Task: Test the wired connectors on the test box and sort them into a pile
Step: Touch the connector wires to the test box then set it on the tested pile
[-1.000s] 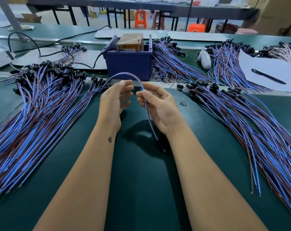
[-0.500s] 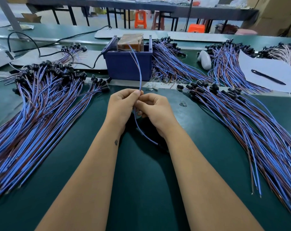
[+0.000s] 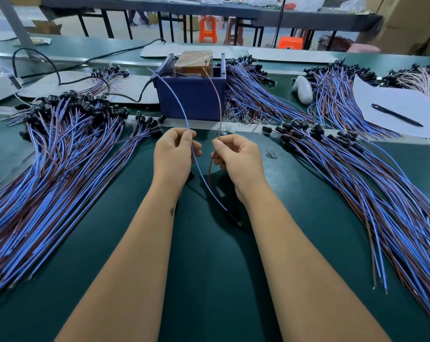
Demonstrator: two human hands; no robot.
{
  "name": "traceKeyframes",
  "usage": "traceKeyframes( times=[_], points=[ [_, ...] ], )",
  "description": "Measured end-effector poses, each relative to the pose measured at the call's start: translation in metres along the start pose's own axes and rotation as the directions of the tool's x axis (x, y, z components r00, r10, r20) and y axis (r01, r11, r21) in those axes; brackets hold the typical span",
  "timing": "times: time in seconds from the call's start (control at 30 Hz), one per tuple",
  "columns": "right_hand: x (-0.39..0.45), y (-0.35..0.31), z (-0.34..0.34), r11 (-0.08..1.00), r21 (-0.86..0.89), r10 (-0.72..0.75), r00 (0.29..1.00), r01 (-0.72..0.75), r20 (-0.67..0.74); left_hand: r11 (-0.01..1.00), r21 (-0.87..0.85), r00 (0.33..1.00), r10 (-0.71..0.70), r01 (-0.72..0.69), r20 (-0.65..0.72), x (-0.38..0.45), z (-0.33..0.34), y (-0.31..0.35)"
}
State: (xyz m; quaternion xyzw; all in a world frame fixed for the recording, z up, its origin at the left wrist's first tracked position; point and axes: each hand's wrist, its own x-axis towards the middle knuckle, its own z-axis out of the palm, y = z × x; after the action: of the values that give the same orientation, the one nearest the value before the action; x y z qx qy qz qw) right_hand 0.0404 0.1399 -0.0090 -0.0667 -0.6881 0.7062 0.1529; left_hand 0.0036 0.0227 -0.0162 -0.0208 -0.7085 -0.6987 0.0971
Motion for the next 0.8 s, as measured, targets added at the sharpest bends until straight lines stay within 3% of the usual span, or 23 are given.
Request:
traceKeyframes(
  times=[0.2, 0.8],
  points=[
    [0.0012, -0.0006, -0.0013, 1.0, 0.024, 0.02, 1.0, -0.019, -0.023, 0.997, 0.062, 0.999, 0.044, -0.043, -0.018, 0.0015, -0.0013, -0.0003],
    [0.0022, 0.0023, 0.0018, 0.999, -0.002, 0.041, 0.999, -0.042, -0.03, 0.98, 0.197, 0.999, -0.037, 0.031, 0.026, -0.0004, -0.0023, 0.0023]
  ],
)
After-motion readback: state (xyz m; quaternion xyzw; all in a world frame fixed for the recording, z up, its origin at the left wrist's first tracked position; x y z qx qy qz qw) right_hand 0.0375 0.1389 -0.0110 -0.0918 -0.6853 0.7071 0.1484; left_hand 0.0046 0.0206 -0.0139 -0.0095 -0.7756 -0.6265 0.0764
